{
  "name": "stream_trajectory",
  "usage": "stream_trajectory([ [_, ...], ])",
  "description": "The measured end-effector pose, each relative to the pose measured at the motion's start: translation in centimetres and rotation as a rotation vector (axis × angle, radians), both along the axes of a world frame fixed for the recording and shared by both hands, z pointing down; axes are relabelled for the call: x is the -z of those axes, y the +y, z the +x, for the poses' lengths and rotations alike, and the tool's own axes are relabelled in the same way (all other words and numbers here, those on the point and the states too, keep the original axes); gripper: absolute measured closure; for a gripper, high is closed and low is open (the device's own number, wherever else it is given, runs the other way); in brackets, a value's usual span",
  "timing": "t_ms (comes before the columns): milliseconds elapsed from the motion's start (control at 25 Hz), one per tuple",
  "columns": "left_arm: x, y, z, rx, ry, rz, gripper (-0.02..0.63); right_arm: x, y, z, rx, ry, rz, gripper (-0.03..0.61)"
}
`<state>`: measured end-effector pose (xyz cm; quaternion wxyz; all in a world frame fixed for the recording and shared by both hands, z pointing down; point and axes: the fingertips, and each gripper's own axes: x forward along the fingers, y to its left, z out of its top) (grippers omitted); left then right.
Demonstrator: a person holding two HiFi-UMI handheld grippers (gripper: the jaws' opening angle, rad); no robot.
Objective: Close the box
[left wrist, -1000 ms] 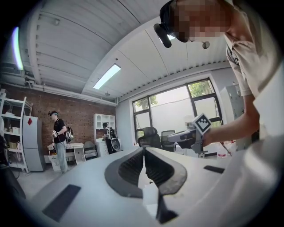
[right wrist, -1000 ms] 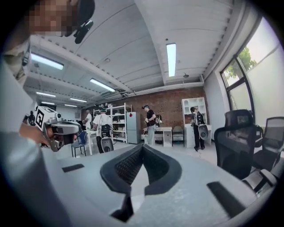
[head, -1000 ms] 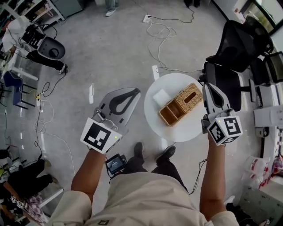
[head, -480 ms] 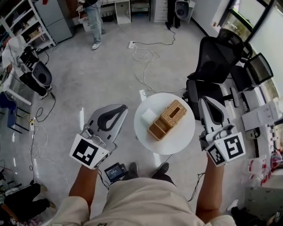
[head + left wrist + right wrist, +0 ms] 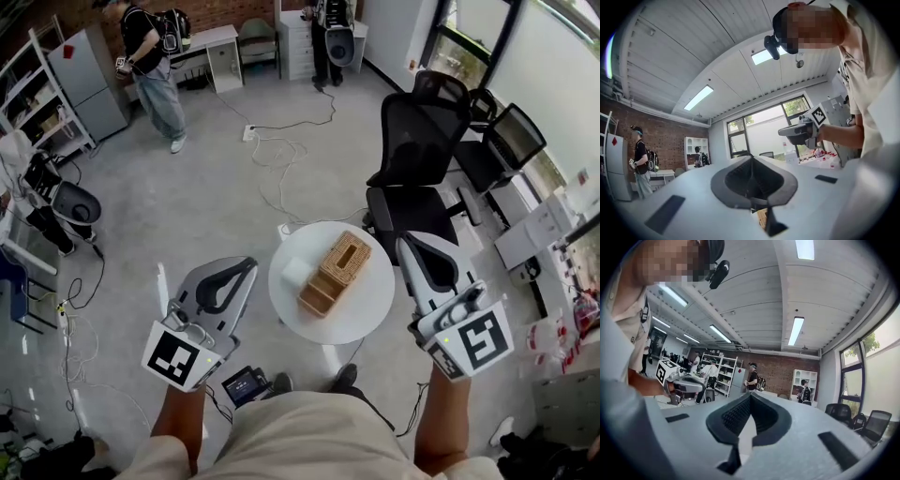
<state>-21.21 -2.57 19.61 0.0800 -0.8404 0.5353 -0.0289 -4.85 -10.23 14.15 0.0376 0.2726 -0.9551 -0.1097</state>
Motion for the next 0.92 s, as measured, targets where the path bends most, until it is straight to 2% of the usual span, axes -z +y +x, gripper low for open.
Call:
stream_trajectory([
  [200,1.7,0.4,0.8,-0.009,0.007,0.079,0.6,0.2,1.5,0.8,-0.004,0.003,-0.001,0.589],
  [920,1.2,2.7,1.6,-0.05,0.016,0.074,0.6,-0.2,4.2,2.2,-0.051,0.037,-0.014,0.589],
])
